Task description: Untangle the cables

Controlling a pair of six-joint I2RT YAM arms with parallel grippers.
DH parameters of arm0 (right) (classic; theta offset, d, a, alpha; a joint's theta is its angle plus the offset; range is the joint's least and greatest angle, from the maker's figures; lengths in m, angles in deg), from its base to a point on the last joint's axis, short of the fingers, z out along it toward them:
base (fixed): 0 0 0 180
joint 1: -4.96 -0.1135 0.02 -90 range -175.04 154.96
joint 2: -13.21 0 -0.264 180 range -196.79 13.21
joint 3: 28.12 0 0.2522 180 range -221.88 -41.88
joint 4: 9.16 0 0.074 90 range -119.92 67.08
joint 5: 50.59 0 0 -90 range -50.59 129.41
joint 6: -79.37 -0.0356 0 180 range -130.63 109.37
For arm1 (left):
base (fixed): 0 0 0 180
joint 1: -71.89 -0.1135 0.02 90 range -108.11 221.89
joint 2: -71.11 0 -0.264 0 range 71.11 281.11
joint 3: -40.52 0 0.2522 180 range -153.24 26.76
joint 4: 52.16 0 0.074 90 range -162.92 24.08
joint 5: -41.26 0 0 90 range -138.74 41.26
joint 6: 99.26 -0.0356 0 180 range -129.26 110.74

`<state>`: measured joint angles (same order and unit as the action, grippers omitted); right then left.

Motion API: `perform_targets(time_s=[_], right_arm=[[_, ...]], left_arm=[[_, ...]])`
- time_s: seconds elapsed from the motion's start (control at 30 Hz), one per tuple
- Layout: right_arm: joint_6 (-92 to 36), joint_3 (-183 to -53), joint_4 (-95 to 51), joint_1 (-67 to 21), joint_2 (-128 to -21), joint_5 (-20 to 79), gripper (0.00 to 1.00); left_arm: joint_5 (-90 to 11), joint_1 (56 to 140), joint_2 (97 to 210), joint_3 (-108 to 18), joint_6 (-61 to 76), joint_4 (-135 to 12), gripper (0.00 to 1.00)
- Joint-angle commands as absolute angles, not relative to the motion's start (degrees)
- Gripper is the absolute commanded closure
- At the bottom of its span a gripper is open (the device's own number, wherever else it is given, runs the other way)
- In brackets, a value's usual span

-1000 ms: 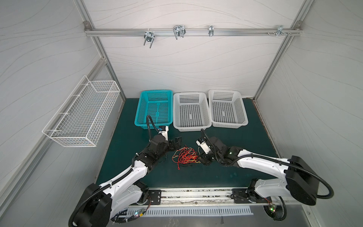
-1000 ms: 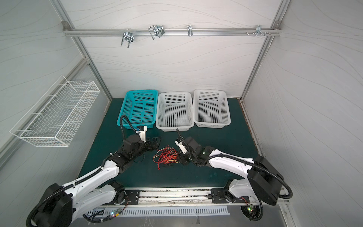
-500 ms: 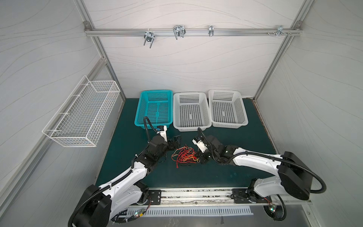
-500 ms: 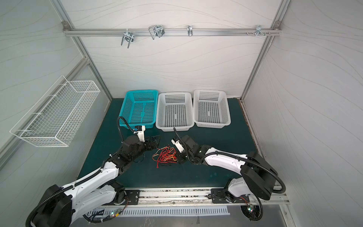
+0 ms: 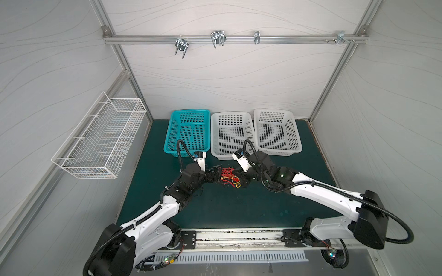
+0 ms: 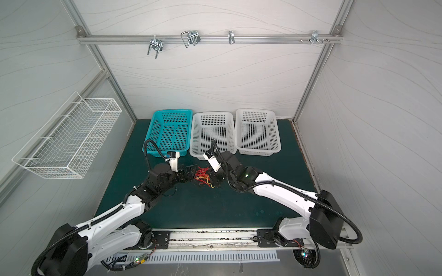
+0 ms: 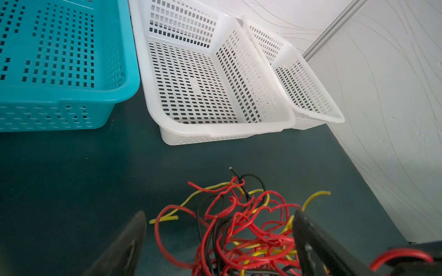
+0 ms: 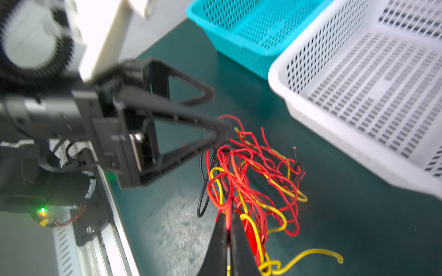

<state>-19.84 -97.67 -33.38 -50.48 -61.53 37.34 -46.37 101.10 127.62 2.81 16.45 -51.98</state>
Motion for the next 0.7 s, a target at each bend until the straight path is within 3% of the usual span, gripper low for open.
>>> perform_targets(time_s=[0.0, 0.67], right_arm=[[-18.02, -100.61, -35.41, -50.77, -60.2, 40.41, 1.0], [-25.32, -93.56, -32.56, -46.63, -62.17, 44.52, 1.0]], left_arm=[[-45.26, 101.16, 126.16, 0.56, 13.63, -51.25, 0.04], [-43.36, 101.16, 130.18, 2.46, 16.48, -57.39, 0.22]])
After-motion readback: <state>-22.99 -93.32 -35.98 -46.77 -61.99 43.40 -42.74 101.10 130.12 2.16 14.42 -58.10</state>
